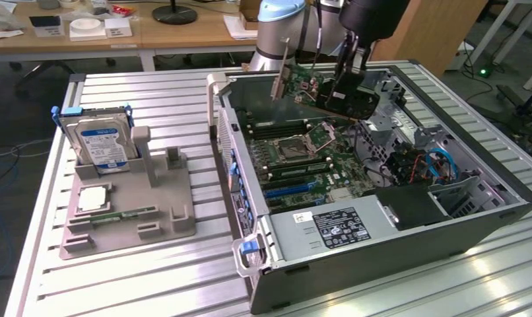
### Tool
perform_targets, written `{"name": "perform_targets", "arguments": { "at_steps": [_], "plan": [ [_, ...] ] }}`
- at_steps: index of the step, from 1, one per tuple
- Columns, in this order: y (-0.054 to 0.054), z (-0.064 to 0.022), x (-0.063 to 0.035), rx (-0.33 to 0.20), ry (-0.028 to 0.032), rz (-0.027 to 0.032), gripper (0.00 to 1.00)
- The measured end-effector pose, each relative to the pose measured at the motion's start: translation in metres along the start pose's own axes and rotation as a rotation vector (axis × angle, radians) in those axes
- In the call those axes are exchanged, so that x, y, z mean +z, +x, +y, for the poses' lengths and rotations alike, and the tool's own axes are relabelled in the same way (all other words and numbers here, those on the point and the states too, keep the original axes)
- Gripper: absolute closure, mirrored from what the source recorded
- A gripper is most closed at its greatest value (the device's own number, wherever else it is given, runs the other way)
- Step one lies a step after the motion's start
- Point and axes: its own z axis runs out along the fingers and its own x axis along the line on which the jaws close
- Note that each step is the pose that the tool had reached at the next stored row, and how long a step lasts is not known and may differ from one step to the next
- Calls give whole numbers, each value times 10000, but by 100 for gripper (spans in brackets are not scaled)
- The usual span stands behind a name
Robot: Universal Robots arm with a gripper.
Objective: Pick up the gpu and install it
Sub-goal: 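Insert the gpu into the slot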
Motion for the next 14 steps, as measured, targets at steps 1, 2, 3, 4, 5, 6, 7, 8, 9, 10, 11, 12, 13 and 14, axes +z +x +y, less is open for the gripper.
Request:
{"name": "perform_targets", "arguments": {
  "at_steps": [1, 2, 3, 4, 5, 6, 7, 8, 9, 10, 11, 12, 13, 14],
  "plan": [
    [1, -1, 0, -93, 0, 6, 73],
    [3, -2, 0, -181, 0, 12, 73],
    [4, -3, 0, -271, 0, 17, 73],
    [5, -3, 0, -363, -1, 23, 73],
    [8, -4, 0, -454, -1, 29, 73],
    [10, -6, 0, -531, 0, 33, 73],
    [13, -7, 0, -613, 0, 37, 73],
    [13, -7, -1, -709, 1, 45, 73],
    [14, -8, -1, -813, 1, 53, 73],
    [15, -8, -1, -924, 1, 60, 73],
    [16, -9, -1, -1050, 1, 67, 73],
    [16, -9, 0, -1162, 1, 73, 73],
    [16, -9, 0, -1268, 1, 80, 73],
    [16, -9, 0, -1372, 7, 82, 73]
  ]
}}
